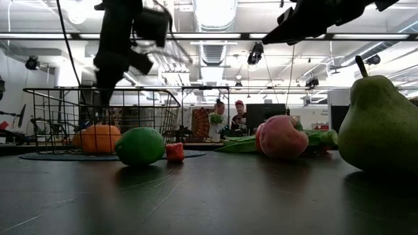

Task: Build produce basket
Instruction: Put the green leaf lettuce into the wire basket

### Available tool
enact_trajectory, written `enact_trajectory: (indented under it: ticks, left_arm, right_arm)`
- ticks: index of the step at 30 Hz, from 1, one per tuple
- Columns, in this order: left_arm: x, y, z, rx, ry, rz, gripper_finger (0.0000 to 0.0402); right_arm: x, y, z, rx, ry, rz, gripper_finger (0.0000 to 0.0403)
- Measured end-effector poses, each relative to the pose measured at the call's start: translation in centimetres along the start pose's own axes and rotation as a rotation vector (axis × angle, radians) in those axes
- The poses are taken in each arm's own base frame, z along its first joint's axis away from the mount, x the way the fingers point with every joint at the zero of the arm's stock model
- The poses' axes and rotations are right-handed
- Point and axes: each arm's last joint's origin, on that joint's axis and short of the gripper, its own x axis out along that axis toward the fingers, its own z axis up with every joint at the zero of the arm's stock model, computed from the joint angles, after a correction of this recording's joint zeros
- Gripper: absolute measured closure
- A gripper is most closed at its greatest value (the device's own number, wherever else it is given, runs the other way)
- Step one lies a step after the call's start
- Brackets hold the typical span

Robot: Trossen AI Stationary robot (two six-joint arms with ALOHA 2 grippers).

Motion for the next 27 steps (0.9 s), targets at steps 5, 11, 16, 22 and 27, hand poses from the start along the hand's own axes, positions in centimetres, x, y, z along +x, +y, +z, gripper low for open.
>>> enact_trajectory:
  ticks: [5, 11, 16, 22, 27]
  left_arm:
    - [-3.8, -0.1, 0.9, -0.026, -0.275, -0.039, 0.0401]
    - [-7.3, -1.2, 1.3, 0.048, -0.732, -0.140, 0.0401]
    - [-8.6, -2.4, 1.1, 0.143, -1.067, -0.177, 0.0401]
    - [-8.2, -3.5, 1.3, 0.178, -1.495, -0.170, 0.0402]
    - [-7.7, -3.4, 0.8, 0.159, -1.707, -0.133, 0.0402]
  right_arm:
    - [0.0, 0.0, 0.0, 0.000, -0.001, 0.000, 0.0371]
    - [0.1, -0.1, -0.3, 0.017, 0.006, -0.005, 0.0371]
    - [0.2, 0.0, -0.6, 0.075, 0.012, -0.004, 0.0371]
    - [0.2, -0.7, -0.6, 0.199, 0.017, -0.066, 0.0358]
    - [0.2, -2.6, -0.4, 0.330, 0.046, -0.132, 0.0303]
